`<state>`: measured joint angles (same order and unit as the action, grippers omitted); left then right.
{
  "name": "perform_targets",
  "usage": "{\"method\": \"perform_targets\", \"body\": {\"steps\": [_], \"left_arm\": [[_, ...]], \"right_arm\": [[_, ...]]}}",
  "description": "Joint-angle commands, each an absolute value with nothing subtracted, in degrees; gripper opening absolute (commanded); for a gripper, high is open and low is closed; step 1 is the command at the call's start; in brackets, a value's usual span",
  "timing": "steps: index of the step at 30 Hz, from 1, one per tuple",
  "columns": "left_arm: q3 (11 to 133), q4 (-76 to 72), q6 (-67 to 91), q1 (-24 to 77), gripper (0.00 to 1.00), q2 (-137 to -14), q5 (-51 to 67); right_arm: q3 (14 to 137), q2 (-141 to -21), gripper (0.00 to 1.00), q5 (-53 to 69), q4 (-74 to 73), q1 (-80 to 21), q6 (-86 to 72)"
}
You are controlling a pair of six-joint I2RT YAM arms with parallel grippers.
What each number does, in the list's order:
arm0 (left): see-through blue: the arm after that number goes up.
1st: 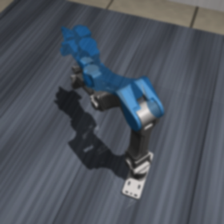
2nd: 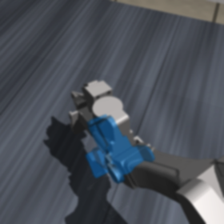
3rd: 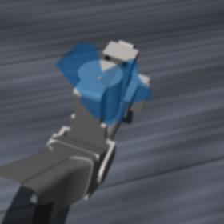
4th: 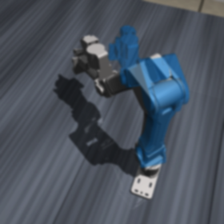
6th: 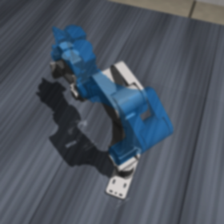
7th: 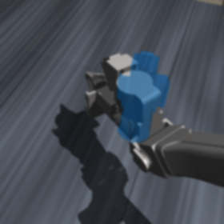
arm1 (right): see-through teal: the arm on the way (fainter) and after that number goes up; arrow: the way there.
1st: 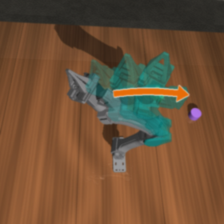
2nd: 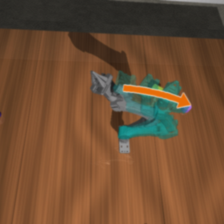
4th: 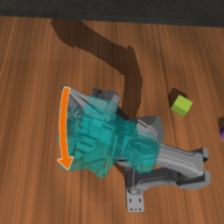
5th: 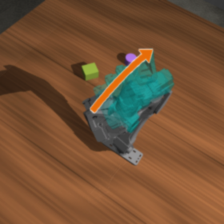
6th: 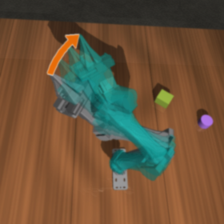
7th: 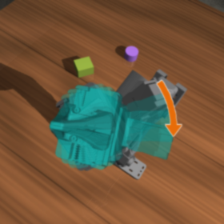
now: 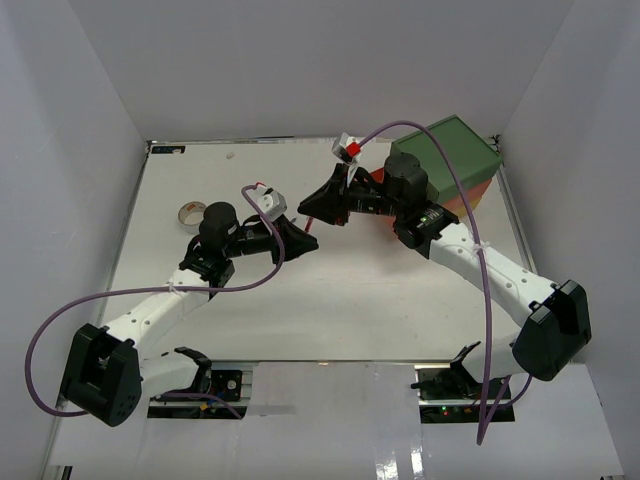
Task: Sort the stationery into containers
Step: Close the pen cap on the pen.
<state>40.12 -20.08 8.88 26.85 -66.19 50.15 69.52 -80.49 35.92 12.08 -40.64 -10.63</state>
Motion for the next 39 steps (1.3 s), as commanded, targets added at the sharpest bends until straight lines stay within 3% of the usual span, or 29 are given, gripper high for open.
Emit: {"method": "perform_targets", "body": {"steps": [1, 3, 7, 11, 39], "left_arm": [[42.98, -26.28, 8.88, 27.86, 0.0, -64.16, 51.68], [43.07, -26.54, 9.23, 27.86, 0.0, -64.42, 51.77], [42.98, -26.81, 9.58, 27.86, 0.0, -64.34, 51.42], [42.63, -26.98, 9.67, 27.86, 0.0, -64.07, 50.28], [44.12, -25.13, 13.53, 28.56, 0.0, -68.29, 46.41]], "right_arm": [[67.76, -80.68, 0.09, 34.19, 9.93, -41.13, -8.7], [67.59, -80.68, 0.13, 34.8, 10.19, -41.13, -8.88], [67.15, -80.6, 0.43, 35.95, 10.72, -41.04, -9.14], [66.62, -80.16, 0.55, 35.77, 11.34, -41.05, -9.32], [60.38, -72.07, 0.57, 31.65, 24.52, -41.04, -12.66]]}}
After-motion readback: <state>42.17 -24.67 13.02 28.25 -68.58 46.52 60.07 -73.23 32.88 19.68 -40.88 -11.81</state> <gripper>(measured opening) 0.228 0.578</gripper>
